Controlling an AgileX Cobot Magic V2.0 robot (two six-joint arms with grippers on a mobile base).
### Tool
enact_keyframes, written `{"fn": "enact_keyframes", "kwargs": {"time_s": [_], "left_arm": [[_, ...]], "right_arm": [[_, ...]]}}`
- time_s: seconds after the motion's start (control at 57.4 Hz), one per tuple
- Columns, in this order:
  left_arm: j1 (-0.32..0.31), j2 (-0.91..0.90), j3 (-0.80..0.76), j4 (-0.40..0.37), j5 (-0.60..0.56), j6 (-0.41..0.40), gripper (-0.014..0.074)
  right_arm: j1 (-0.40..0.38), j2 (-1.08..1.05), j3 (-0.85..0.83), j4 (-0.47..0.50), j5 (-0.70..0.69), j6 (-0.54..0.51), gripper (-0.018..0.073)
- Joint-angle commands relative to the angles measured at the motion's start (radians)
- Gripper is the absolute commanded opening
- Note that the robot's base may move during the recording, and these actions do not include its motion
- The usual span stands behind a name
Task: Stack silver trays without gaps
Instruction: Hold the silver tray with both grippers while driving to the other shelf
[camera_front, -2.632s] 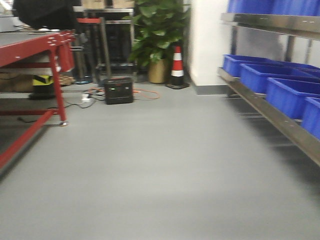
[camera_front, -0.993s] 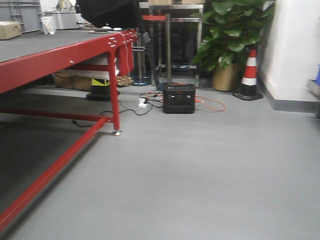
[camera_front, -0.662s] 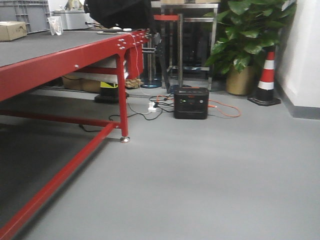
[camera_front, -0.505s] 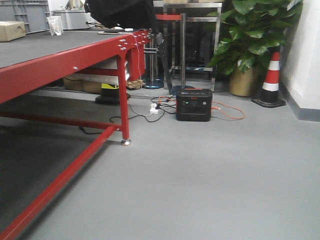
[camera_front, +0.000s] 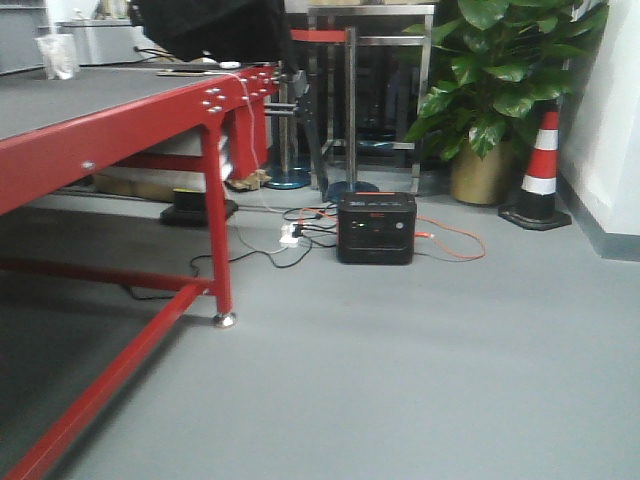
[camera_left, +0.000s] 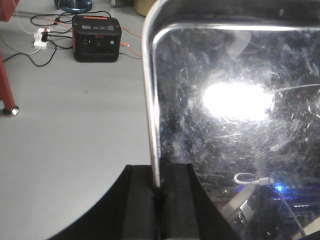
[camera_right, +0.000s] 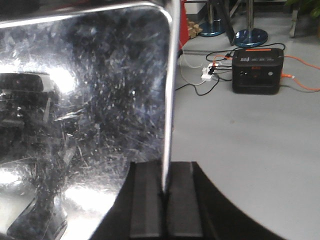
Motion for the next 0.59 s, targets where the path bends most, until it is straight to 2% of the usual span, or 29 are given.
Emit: {"fn": "enact_keyframes", "kwargs": {"time_s": [0.0,0.575], "left_arm": [[0.001,-0.017,-0.002,0.012,-0.034,0.008,-0.0020],[0.001,-0.017,-0.002,0.035,-0.034,0.008,-0.0020]], "right_arm": [[-0.003,-0.014,-0.008,-0.004,-0.046,-0.011,-0.0079],[-0.003,-0.014,-0.008,-0.004,-0.046,-0.011,-0.0079]]}}
